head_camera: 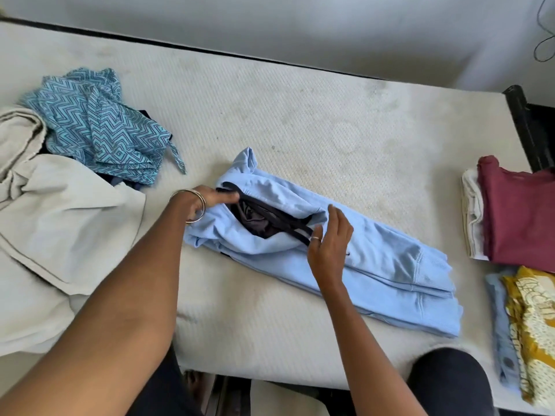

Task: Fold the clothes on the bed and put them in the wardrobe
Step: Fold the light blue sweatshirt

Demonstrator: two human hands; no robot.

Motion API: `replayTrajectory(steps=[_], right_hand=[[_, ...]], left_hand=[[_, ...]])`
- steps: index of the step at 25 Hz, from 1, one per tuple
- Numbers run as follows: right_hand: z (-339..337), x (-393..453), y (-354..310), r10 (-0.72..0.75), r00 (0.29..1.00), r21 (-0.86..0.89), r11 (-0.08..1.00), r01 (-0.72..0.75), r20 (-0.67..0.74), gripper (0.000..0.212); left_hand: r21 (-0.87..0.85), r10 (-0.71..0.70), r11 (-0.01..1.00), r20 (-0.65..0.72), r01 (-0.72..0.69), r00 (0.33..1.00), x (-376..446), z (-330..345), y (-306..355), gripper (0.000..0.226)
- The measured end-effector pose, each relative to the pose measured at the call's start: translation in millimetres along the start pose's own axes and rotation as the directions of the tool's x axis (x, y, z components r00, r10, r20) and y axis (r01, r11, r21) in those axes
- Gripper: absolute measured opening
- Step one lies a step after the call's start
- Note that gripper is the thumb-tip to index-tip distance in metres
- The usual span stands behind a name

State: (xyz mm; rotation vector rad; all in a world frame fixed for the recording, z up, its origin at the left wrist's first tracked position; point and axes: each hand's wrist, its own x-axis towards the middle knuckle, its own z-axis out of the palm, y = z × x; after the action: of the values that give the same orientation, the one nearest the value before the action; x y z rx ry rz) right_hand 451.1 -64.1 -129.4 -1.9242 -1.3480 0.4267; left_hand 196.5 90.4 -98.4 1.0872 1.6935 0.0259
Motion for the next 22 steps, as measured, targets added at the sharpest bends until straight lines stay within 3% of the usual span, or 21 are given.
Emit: replayTrajectory(steps=[2, 5, 7, 10, 13, 15, 17, 18, 20, 22], right_hand=[[13.1, 11.7, -21.2, 0.017, 1.0, 0.123, 0.992, -0.02, 0.025, 0.052], [41.3, 8.4, -18.3, 0.184, 0.965, 0.227, 0.948, -0.225, 0.186, 0.066], [52.4, -0.4, -0.7, 0.255, 0.944, 0.194, 0.936, -0.295, 0.209, 0.073], [55.3, 0.8, 10.1, 0.261, 0.938, 0.238, 0.919, -0.313, 0.228, 0.072], [50.1, 9.8, 11.2, 0.33, 0.892, 0.33, 0.842, -0.426, 0.31, 0.072], [34.6, 16.1, 8.5, 0.396, 0.808, 0.435, 0.693, -0.574, 0.436, 0.078], [7.8, 24.7, 0.0, 0.425, 0.744, 0.584, 0.462, -0.668, 0.516, 0.068], [-13.8, 31.6, -11.3, 0.464, 0.729, 0.611, 0.406, -0.68, 0.503, 0.065], [-56.1, 45.1, -27.9, 0.526, 0.719, 0.627, 0.385, -0.678, 0.454, 0.073], [-106.9, 51.6, -27.8, 0.479, 0.729, 0.667, 0.334, -0.666, 0.488, 0.084]], left_hand=[[-0.027, 0.014, 1.0, -0.061, -0.016, 0.998, 4.3, -8.1, 8.1, 0.059], [0.062, 0.12, 0.991, -0.029, -0.118, 0.992, 4.9, -4.3, 15.3, 0.056], [-0.015, 0.106, 0.994, -0.002, -0.106, 0.994, 4.0, 2.9, 17.0, 0.061], [-0.2, 0.08, 0.977, 0.021, -0.074, 0.997, -9.4, 11.8, 29.3, 0.043], [-0.289, 0.155, 0.945, -0.026, -0.156, 0.988, -36.3, 21.0, 49.9, 0.031], [-0.31, 0.237, 0.921, -0.028, -0.234, 0.971, -65.2, 31.3, 68.3, 0.029], [-0.254, 0.299, 0.921, -0.022, -0.294, 0.954, -94.8, 48.9, 89.6, 0.03], [-0.207, 0.327, 0.922, -0.031, -0.327, 0.944, -105.9, 61.2, 100.9, 0.03], [-0.079, 0.373, 0.923, -0.073, -0.378, 0.925, -125.6, 91.8, 124.5, 0.039], [0.209, 0.444, 0.883, -0.083, -0.42, 0.892, -148.5, 134.0, 146.7, 0.058]])
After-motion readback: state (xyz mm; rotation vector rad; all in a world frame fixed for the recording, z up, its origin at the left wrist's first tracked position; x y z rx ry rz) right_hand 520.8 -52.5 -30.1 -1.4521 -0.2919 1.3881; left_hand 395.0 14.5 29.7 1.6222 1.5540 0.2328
